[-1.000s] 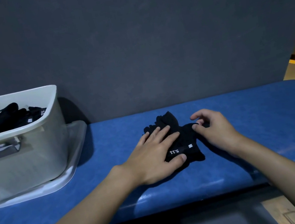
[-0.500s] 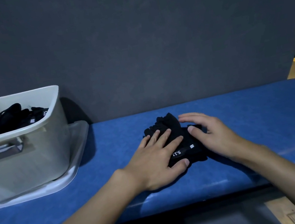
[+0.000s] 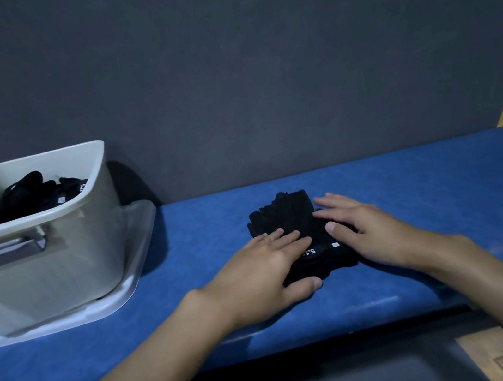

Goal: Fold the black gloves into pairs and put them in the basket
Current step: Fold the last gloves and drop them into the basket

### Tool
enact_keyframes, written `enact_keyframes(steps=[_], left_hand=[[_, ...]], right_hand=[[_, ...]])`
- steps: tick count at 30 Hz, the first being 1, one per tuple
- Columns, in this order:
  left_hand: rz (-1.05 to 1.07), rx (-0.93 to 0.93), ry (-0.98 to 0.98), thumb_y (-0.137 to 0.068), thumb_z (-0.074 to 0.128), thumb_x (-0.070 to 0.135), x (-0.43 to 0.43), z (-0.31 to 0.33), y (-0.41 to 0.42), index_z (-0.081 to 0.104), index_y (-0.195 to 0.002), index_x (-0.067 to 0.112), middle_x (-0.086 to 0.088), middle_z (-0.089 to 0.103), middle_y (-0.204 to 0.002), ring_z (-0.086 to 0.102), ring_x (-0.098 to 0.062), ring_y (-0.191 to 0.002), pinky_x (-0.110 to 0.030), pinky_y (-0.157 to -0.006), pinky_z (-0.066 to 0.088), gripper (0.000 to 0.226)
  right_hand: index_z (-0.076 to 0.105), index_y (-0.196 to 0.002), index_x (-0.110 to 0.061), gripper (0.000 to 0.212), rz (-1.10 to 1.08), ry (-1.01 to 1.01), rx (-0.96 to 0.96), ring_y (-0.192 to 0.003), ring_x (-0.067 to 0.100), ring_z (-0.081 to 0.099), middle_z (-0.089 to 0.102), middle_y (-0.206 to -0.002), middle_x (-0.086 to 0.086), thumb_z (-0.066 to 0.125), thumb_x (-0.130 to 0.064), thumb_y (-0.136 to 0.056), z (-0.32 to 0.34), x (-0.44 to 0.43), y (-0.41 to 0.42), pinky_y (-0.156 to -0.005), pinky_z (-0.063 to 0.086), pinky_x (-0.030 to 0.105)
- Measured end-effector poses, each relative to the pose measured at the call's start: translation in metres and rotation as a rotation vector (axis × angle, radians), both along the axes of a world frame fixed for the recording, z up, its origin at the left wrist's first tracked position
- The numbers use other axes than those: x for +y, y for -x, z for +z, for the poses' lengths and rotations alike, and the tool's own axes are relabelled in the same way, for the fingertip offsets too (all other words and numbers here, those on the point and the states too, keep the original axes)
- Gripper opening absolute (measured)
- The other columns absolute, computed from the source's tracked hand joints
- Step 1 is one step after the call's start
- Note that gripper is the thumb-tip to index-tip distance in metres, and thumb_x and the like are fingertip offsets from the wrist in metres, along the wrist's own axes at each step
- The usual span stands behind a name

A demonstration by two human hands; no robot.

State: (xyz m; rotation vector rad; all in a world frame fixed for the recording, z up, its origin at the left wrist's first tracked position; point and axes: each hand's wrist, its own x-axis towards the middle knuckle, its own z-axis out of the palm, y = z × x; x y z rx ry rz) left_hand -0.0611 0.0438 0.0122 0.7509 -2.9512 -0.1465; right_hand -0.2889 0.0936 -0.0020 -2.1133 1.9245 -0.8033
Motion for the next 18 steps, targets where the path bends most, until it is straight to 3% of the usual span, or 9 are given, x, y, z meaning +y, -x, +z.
enact_keyframes(steps=[3, 5, 10, 14, 18], left_hand=[[-0.033, 0.007, 0.069, -0.098, 0.048, 0.055, 0.001, 0.003, 0.001, 0.031, -0.155, 0.019, -0.003, 0.032, -0.161, 0.025, -0.022, -0.15, -0.028, -0.123, 0.015, 0.07], [-0.062, 0.034, 0.125, -0.098, 0.049, 0.053, 0.003, 0.004, 0.0, 0.041, -0.15, 0.014, -0.006, 0.044, -0.154, 0.039, -0.026, -0.143, -0.029, -0.12, 0.022, 0.066], [-0.079, 0.082, 0.12, -0.093, 0.042, 0.057, 0.007, 0.006, -0.003, 0.055, -0.139, 0.012, -0.007, 0.061, -0.136, 0.055, -0.029, -0.127, -0.036, -0.109, 0.043, 0.065], [-0.063, 0.087, 0.051, -0.092, 0.056, 0.058, 0.006, 0.009, -0.006, 0.045, -0.147, 0.021, 0.003, 0.055, -0.142, 0.05, -0.018, -0.129, -0.038, -0.101, 0.046, 0.067], [-0.064, 0.138, 0.091, -0.091, 0.059, 0.054, 0.006, 0.008, -0.008, 0.051, -0.14, 0.026, 0.008, 0.062, -0.13, 0.059, -0.017, -0.114, -0.039, -0.087, 0.052, 0.058]], right_hand=[[0.069, -0.118, -0.021, 0.031, 0.042, 0.194, -0.09, -0.131, 0.004, 0.044, 0.057, -0.132, -0.014, 0.054, -0.031, -0.094, 0.016, 0.014, -0.004, -0.109, 0.036, 0.031], [0.073, -0.11, -0.019, 0.02, 0.136, 0.123, -0.207, -0.117, 0.001, 0.056, 0.066, -0.117, -0.016, 0.066, -0.02, -0.091, 0.025, 0.025, -0.004, -0.103, 0.04, 0.021], [0.072, -0.114, -0.024, 0.04, 0.196, -0.118, -0.212, -0.118, -0.013, 0.051, 0.061, -0.123, -0.021, 0.083, -0.013, -0.076, 0.02, 0.036, -0.001, -0.097, 0.034, 0.003], [0.071, -0.115, -0.022, 0.042, 0.179, -0.056, -0.173, -0.113, -0.012, 0.054, 0.06, -0.117, -0.026, 0.081, -0.008, -0.077, 0.02, 0.038, -0.004, -0.093, 0.036, 0.003], [0.075, -0.108, -0.02, 0.031, 0.14, 0.046, -0.114, -0.107, -0.007, 0.059, 0.066, -0.107, -0.025, 0.076, -0.007, -0.08, 0.016, 0.037, -0.009, -0.093, 0.042, 0.008]])
